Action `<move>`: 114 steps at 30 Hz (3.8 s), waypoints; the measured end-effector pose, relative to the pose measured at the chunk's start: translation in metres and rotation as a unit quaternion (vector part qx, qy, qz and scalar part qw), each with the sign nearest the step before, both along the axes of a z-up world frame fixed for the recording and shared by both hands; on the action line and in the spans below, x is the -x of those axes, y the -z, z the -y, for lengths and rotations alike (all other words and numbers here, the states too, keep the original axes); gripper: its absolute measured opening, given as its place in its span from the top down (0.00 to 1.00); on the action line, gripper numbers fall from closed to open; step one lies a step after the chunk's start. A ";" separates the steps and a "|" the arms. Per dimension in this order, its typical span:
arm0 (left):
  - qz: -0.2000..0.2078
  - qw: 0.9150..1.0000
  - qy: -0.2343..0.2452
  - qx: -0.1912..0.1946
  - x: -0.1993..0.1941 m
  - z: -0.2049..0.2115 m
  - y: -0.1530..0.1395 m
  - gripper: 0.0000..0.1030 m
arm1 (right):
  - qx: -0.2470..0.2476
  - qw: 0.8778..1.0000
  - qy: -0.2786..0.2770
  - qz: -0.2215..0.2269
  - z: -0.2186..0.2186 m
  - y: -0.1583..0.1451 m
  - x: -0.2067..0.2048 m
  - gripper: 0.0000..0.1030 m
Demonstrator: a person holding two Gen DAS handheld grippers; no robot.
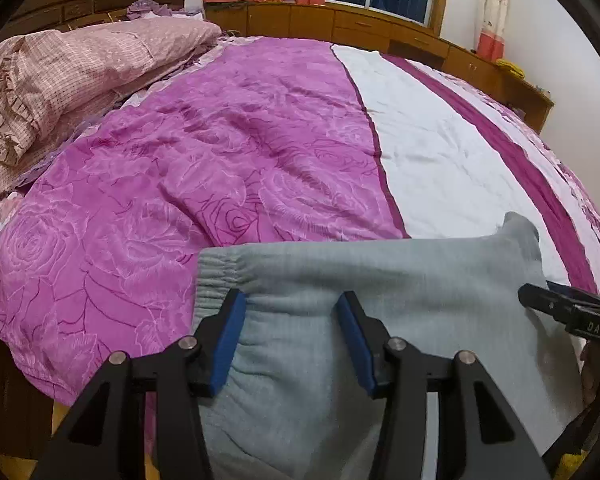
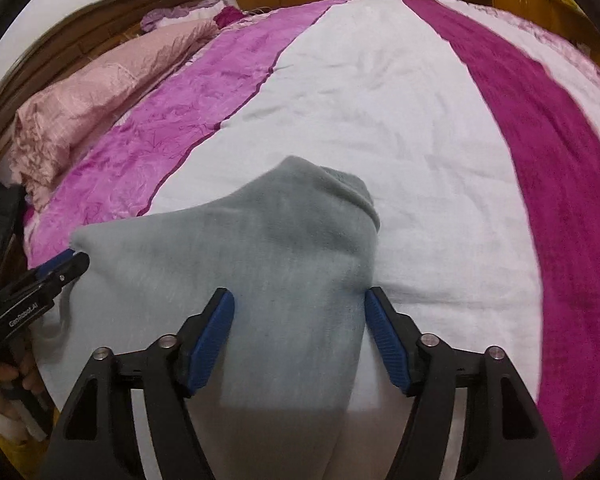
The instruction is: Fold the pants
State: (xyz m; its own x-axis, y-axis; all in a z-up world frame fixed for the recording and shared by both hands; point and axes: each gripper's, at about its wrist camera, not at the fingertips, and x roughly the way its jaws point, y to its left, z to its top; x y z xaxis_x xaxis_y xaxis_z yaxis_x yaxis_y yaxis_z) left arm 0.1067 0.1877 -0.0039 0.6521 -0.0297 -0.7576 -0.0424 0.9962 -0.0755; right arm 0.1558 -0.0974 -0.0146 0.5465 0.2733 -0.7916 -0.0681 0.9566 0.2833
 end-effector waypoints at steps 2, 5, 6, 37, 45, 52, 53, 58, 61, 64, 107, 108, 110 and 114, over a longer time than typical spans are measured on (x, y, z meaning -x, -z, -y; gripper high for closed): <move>0.003 1.000 0.002 0.005 0.000 -0.002 0.002 0.50 | -0.008 1.000 -0.003 0.006 0.002 0.002 0.000 0.39; 0.004 1.000 0.002 0.006 -0.001 -0.003 0.004 0.50 | -0.001 1.000 -0.007 0.005 0.000 0.003 -0.002 0.37; 0.003 1.000 0.002 0.002 -0.001 -0.002 0.004 0.50 | 0.000 1.000 -0.007 0.004 -0.001 0.003 -0.003 0.37; -0.036 0.999 -0.029 0.019 0.074 0.025 -0.042 0.50 | -0.083 0.996 0.026 -0.002 0.038 -0.039 0.088 0.37; -0.050 0.998 -0.022 0.014 0.075 0.027 -0.026 0.50 | -0.100 0.994 0.023 -0.024 0.034 -0.028 0.094 0.37; -0.061 0.998 -0.026 0.022 0.072 0.023 -0.012 0.50 | -0.086 0.995 0.012 -0.047 0.023 -0.009 0.090 0.37; -0.062 0.998 -0.025 0.021 0.072 0.023 -0.010 0.50 | -0.082 0.995 0.011 -0.047 0.021 -0.007 0.090 0.37; -0.061 0.998 -0.022 0.016 0.070 0.024 -0.005 0.49 | -0.071 0.996 0.006 -0.045 0.017 -0.002 0.089 0.37; -0.060 0.998 -0.021 0.017 0.070 0.024 -0.003 0.49 | -0.068 0.997 0.004 -0.040 0.016 0.001 0.089 0.37; -0.058 0.998 -0.020 0.019 0.070 0.023 -0.002 0.48 | -0.067 0.997 0.002 -0.034 0.016 0.003 0.089 0.36; -0.054 0.995 -0.062 0.052 0.098 0.002 -0.045 0.48 | -0.147 0.987 -0.057 0.036 0.004 -0.054 0.082 0.93; -0.052 0.995 -0.061 0.053 0.099 0.000 -0.046 0.48 | -0.144 0.987 -0.065 0.043 -0.001 -0.061 0.081 0.93; -0.049 0.996 -0.061 0.053 0.099 -0.004 -0.048 0.48 | -0.140 0.985 -0.081 0.055 -0.011 -0.075 0.081 0.93; -0.038 0.996 -0.066 0.050 0.101 -0.016 -0.056 0.48 | -0.138 0.982 -0.113 0.070 -0.031 -0.098 0.077 0.94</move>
State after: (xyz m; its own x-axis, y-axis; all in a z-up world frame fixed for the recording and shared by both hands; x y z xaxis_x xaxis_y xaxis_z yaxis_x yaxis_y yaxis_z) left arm 0.0057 0.2038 0.0520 0.5959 -0.0255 -0.8027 -0.1816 0.9693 -0.1655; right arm 0.0790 -0.0661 0.0833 0.5456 0.5931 -0.5921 -0.3255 0.8010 0.5024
